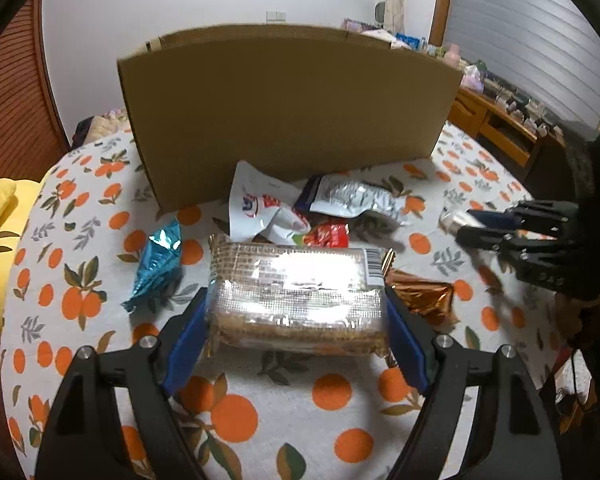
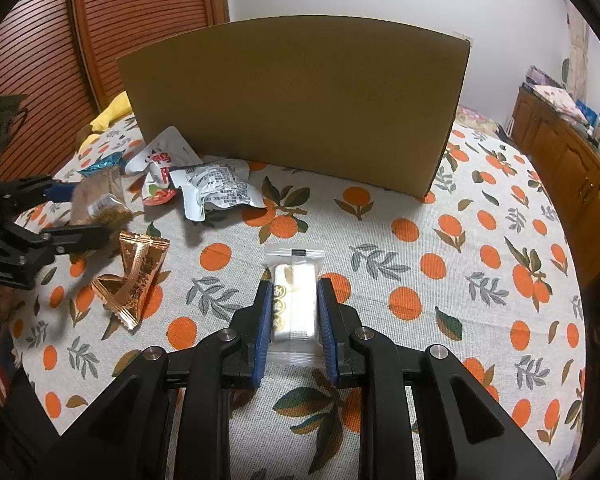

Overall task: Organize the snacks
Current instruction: 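Grasp the clear-wrapped wafer bar with the left tool while right tool holds white bar, then lift both bars and carry them over the cardboard box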

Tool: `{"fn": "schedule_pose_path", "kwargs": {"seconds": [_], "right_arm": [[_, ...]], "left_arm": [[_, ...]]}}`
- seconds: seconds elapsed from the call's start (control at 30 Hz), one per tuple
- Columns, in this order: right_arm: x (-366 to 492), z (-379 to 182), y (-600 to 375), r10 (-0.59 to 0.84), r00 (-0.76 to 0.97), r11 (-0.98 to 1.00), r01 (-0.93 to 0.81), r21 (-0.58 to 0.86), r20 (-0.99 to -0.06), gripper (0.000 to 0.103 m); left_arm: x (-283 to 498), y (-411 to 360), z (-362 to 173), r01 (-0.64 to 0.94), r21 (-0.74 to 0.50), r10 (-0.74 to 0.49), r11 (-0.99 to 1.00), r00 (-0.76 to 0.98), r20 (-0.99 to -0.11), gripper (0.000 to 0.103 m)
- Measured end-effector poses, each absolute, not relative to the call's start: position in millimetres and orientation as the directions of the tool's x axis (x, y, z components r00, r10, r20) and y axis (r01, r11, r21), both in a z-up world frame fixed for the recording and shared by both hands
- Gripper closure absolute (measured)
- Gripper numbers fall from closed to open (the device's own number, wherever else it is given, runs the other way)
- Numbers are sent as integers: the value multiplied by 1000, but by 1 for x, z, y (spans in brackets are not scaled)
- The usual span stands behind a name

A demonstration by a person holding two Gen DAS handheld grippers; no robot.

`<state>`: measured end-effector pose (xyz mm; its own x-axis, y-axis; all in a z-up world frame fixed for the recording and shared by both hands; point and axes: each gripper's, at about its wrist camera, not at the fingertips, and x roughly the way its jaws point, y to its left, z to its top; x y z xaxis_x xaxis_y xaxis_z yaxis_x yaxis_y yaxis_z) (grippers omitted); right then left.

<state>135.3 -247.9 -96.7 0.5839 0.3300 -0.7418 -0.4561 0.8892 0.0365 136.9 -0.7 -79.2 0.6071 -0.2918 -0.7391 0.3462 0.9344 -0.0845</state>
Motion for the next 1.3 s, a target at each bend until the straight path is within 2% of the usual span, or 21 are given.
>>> {"fn": "schedule_pose_path", "kwargs": {"seconds": [0.7, 1.3], "right_arm": [[129, -84, -255, 337, 638, 900, -435, 36, -692, 83], [130, -11, -247, 382, 709, 885, -465, 14, -593, 83]], "left_arm": [[131, -9, -34, 372, -107, -348, 922, 675, -651, 22], [156, -17, 13, 390, -67, -350, 918, 723, -595, 22]]}}
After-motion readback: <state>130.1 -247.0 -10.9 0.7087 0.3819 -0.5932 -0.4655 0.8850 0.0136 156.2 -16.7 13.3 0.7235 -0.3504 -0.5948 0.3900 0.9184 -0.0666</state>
